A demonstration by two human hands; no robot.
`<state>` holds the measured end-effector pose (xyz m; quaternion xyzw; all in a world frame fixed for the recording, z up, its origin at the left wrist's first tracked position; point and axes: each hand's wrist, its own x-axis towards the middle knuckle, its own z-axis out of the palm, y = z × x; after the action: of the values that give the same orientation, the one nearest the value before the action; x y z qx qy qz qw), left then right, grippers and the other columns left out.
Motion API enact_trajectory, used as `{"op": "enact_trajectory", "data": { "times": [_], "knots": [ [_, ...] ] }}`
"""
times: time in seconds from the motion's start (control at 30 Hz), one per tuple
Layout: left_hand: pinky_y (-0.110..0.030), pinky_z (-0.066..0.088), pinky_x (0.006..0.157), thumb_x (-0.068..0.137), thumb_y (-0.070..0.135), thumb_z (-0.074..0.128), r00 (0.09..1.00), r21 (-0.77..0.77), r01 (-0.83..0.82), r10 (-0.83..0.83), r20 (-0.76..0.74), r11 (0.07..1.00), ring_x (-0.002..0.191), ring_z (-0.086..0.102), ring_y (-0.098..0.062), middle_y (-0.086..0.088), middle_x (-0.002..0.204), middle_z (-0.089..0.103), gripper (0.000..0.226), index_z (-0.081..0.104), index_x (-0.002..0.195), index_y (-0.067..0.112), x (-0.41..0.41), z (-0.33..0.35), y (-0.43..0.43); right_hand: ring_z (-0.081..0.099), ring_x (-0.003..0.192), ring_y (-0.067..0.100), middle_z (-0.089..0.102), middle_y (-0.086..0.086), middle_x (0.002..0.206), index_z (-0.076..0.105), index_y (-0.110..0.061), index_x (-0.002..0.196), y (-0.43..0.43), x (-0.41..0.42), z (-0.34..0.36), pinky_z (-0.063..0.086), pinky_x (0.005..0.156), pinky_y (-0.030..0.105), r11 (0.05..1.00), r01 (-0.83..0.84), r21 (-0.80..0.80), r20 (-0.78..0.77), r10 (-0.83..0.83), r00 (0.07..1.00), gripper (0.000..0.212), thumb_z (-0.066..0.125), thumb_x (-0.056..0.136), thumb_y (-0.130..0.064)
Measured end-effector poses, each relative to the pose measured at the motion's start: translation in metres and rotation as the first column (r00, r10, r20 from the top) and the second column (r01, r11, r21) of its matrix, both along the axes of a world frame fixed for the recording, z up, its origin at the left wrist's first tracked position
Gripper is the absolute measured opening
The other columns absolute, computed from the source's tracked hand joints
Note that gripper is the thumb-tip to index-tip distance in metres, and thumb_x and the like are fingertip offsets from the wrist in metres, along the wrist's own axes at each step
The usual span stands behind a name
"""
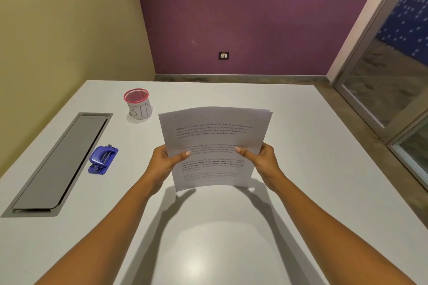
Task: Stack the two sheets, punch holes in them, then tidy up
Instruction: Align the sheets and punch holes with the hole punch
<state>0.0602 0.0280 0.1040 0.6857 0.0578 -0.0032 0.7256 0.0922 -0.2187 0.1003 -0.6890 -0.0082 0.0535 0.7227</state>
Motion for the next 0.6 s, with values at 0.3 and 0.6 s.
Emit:
{"op": "enact_trajectory", "data": {
  "times": [0.3, 0.6],
  "knots": [
    [-0.013, 0.053, 0.064, 0.079, 0.007, 0.068, 0.997, -0.008, -0.030, 0.031, 0.069, 1.000, 0.079, 0.069, -0.001, 0.015, 0.083, 0.075, 0.021, 0.069, 0.087, 0.027, 0.007, 0.007, -0.007, 0.071, 0.076, 0.007, 0.075, -0.011, 0.080, 0.071, -0.026, 0.080, 0.012, 0.006, 0.011, 0.057, 0.068, 0.020, 0.998, 0.034, 0.046, 0.032, -0.035, 0.999, 0.018, 0.078, 0.070, -0.014],
    [-0.021, 0.049, 0.079, 0.076, 0.005, 0.071, 1.000, 0.040, -0.004, 0.003, 0.025, 0.999, 0.084, 0.068, -0.002, 0.014, 0.088, 0.073, 0.026, 0.068, 0.089, 0.027, 0.004, -0.004, -0.002, 0.069, 0.080, 0.000, 0.074, -0.012, 0.086, 0.068, -0.025, 0.088, -0.001, 0.003, -0.001, 0.053, 0.066, 0.012, 0.999, 0.049, 0.014, 0.045, -0.049, 0.998, 0.027, 0.076, 0.070, -0.007]
  ]
}}
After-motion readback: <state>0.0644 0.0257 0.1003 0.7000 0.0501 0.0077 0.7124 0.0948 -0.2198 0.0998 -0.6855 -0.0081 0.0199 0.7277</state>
